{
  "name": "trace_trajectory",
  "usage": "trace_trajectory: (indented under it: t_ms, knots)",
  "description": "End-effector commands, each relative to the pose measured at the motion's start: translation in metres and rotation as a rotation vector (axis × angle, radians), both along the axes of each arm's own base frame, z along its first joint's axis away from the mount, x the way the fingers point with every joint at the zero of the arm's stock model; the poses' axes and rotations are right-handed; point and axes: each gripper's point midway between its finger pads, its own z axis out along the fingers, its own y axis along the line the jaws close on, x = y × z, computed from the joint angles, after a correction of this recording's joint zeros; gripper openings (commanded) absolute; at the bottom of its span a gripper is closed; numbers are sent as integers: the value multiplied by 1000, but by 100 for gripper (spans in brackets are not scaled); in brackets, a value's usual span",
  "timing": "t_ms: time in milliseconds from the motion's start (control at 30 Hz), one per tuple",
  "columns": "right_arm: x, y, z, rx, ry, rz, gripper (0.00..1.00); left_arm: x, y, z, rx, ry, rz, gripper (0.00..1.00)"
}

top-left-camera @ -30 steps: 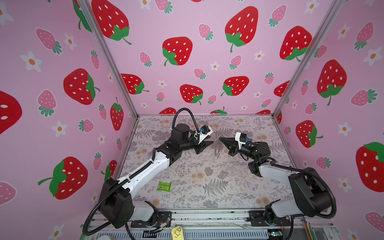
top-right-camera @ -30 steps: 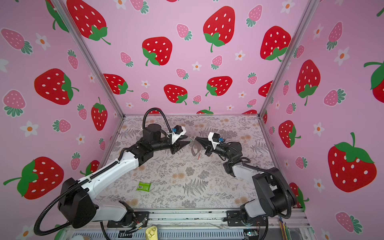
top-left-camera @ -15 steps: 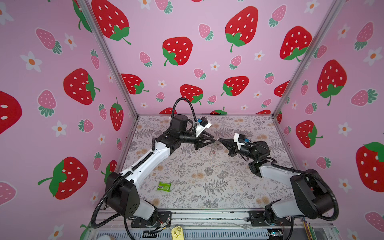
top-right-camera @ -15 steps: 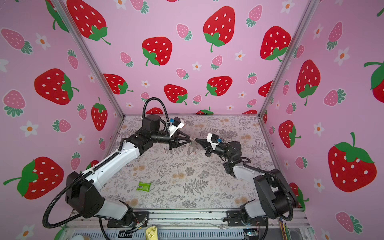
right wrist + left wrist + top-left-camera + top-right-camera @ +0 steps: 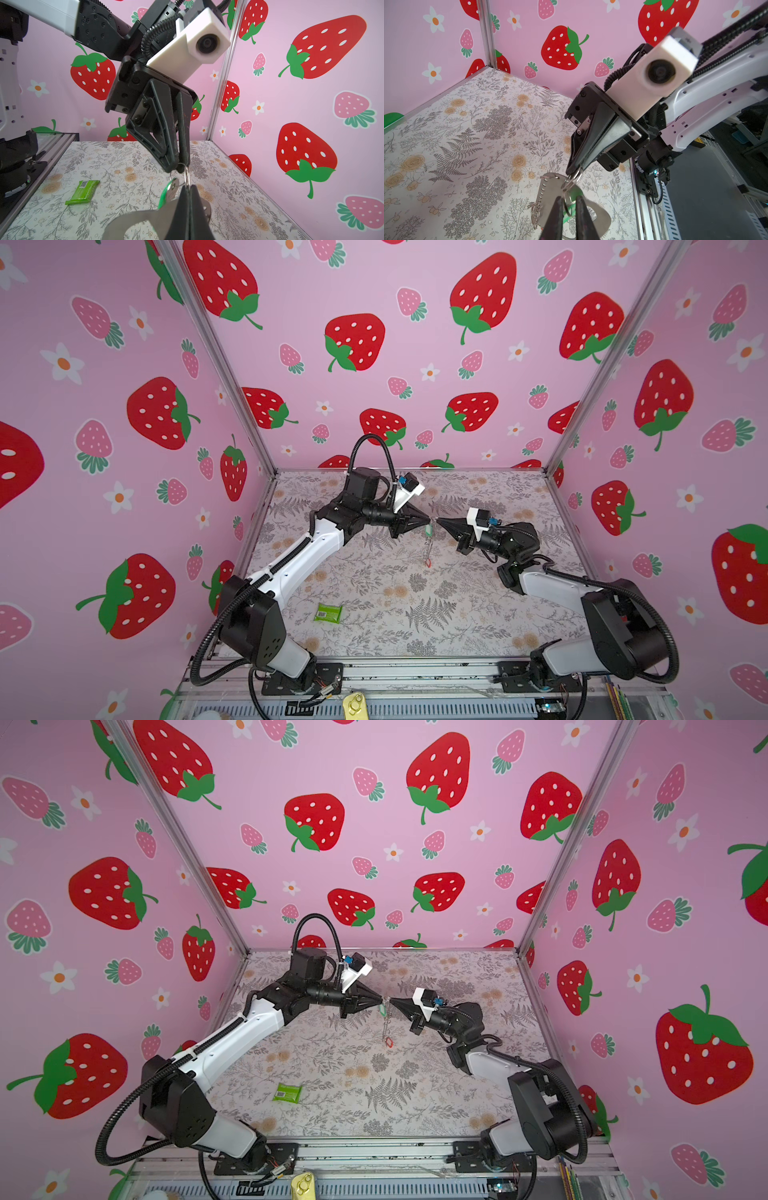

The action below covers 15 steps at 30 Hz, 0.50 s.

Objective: Put the keys on the keyring

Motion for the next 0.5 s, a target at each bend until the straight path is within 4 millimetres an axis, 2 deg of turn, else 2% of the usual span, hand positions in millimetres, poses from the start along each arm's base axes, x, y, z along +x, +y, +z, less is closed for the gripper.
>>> trace_trajectory:
  t_ms: [0,133,467]
  knots:
    - [-9,-1,18,23,-70,15,0,2,-4,15,-18,-19,-13,11]
    - [-8,-2,19,26,-84,3,0,1,-6,13,-16,-8,-25,0]
    - [-6,-5,23,49,-104,-31,0,0,-12,4,18,24,-48,0]
